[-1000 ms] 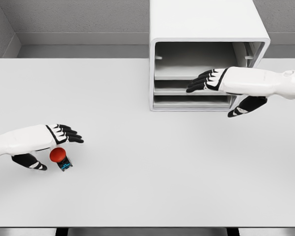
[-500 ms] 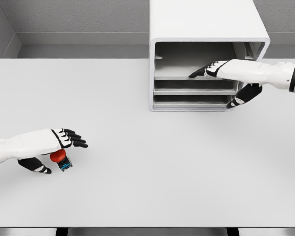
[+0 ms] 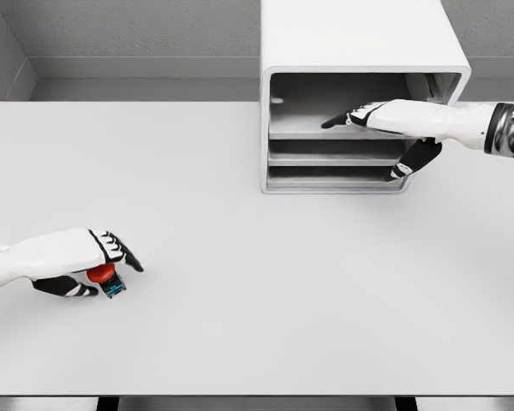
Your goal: Slide open multi-storey tabletop storage cabinets and put open load switch and slide close multi-storey tabletop storage cabinets
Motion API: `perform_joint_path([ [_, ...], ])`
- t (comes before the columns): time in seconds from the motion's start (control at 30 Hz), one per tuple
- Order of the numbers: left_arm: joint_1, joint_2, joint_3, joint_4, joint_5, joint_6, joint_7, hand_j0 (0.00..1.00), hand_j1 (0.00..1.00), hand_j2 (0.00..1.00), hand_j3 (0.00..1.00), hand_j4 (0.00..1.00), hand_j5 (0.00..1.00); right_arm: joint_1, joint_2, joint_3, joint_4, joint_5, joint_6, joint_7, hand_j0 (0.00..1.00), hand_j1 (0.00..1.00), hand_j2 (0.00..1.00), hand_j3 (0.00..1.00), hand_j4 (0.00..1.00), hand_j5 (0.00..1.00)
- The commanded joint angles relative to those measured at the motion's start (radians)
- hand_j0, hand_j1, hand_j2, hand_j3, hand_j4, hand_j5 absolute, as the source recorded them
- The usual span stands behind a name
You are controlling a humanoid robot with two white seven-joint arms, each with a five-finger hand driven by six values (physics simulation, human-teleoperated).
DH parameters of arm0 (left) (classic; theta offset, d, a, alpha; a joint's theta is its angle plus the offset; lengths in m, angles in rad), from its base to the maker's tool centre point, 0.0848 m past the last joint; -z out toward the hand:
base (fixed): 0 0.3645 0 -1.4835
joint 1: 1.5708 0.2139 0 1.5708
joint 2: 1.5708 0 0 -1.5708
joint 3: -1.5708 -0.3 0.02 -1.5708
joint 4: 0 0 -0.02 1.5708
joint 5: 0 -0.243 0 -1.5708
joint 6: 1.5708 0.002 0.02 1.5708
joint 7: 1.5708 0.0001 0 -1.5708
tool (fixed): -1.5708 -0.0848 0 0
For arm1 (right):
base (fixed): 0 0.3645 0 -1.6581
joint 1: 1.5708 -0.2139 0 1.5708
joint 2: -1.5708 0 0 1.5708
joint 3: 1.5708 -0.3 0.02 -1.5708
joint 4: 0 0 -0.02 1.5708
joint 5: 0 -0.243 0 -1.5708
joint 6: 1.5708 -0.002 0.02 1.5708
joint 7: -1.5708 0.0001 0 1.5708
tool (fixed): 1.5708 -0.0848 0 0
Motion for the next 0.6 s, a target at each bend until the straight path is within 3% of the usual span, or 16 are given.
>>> perform_joint_path([
  [0.0,-0.002,0.002,-0.01,0.0,0.004,0.002,0.0,0.55,0.55,0.55,0.55,0.55,0.55,0.0,0.002,-0.001,0.011,0.0,0.001,0.0,1.0,1.0,1.0,1.0,1.0,1.0],
  [0.17,0.0,0.003,-0.008,-0.002,0.008,0.002,0.0,0.39,0.39,0.39,0.39,0.39,0.39,0.002,0.003,0.012,0.008,0.022,-0.001,0.0,1.0,1.0,1.0,1.0,1.0,1.0],
  [0.37,-0.009,0.008,0.007,-0.048,0.04,0.002,0.0,0.39,0.39,0.39,0.39,0.39,0.39,0.002,0.017,0.03,0.005,0.046,-0.005,0.0,1.0,1.0,1.0,1.0,1.0,1.0],
  [0.57,-0.06,0.003,0.007,-0.06,0.071,0.002,0.0,0.39,0.39,0.39,0.39,0.39,0.39,0.002,0.014,0.03,-0.023,0.071,-0.01,0.0,1.0,1.0,1.0,1.0,1.0,1.0],
])
